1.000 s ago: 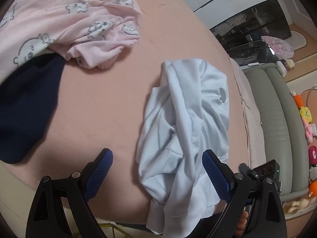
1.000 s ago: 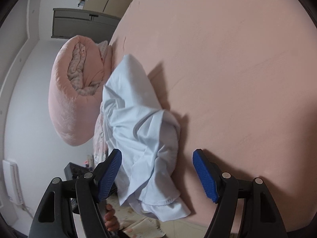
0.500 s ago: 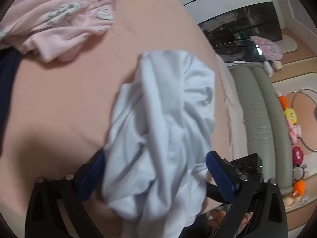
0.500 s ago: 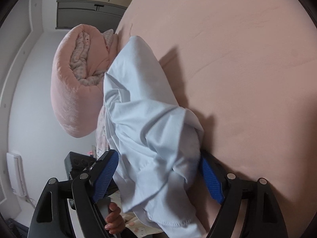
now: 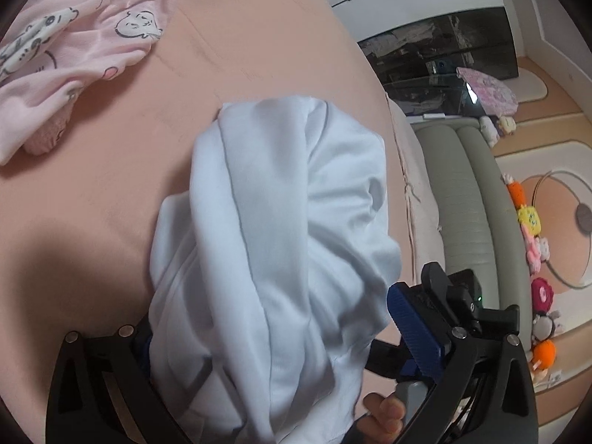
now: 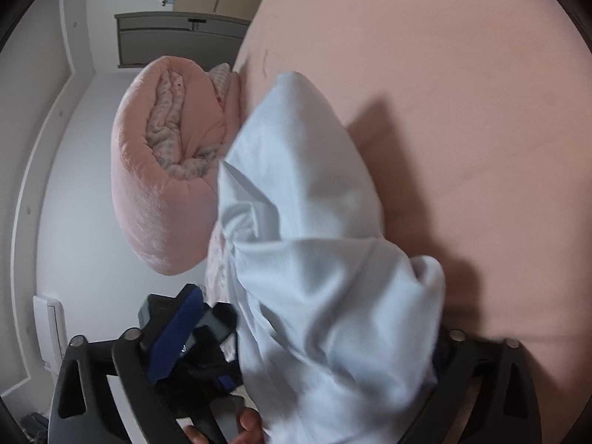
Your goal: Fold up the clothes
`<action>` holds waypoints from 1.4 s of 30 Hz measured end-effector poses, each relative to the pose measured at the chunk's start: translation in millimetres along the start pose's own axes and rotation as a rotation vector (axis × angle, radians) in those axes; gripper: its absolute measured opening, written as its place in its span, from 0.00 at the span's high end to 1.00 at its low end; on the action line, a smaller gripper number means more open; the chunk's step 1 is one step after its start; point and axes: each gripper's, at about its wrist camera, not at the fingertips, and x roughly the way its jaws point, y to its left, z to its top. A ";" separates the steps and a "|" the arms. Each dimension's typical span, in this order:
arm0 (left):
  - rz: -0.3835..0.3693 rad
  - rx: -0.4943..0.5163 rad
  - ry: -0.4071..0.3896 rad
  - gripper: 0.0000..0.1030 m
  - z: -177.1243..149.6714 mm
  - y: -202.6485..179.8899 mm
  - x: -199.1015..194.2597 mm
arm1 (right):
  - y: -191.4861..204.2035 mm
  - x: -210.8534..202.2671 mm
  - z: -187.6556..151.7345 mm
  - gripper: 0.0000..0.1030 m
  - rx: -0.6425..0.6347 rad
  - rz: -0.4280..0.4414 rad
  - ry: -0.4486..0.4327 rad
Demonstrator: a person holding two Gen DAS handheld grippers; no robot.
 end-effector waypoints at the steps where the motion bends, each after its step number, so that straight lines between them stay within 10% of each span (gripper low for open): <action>1: -0.006 -0.008 0.000 0.00 -0.2 2.3 -1.3 | 0.9 1.8 1.1 0.00 0.006 -0.005 -0.009; 11: -0.051 0.007 -0.020 0.00 -13.0 16.0 -15.8 | -13.2 -9.1 -3.7 0.04 0.009 0.067 -0.054; 12: -0.046 0.018 -0.025 0.00 -13.9 14.1 -15.4 | -17.6 -9.0 -4.3 0.16 0.014 0.023 -0.051; 15: -0.019 0.047 -0.041 0.00 -18.1 9.4 -15.0 | -38.1 -10.7 -5.7 0.90 0.051 -0.035 -0.050; 18: 0.012 0.083 -0.060 0.00 -22.3 3.3 -13.6 | -59.1 -15.3 -2.9 0.91 0.124 0.076 -0.042; 28: 0.065 0.092 -0.079 0.02 -24.9 1.4 -14.5 | -50.7 -12.9 -2.9 0.90 0.066 0.056 -0.050; 31: 0.081 0.050 -0.102 0.19 -26.2 9.4 -19.3 | -54.9 -17.7 -7.5 0.90 0.064 0.060 -0.047; 35: 0.023 -0.073 -0.167 0.68 -32.9 42.8 -32.7 | -55.7 -20.1 -9.9 0.88 0.047 0.069 -0.052; 42: -0.007 -0.087 -0.191 0.75 -33.7 51.1 -35.5 | -53.7 -25.2 -16.6 0.84 -0.010 0.073 -0.064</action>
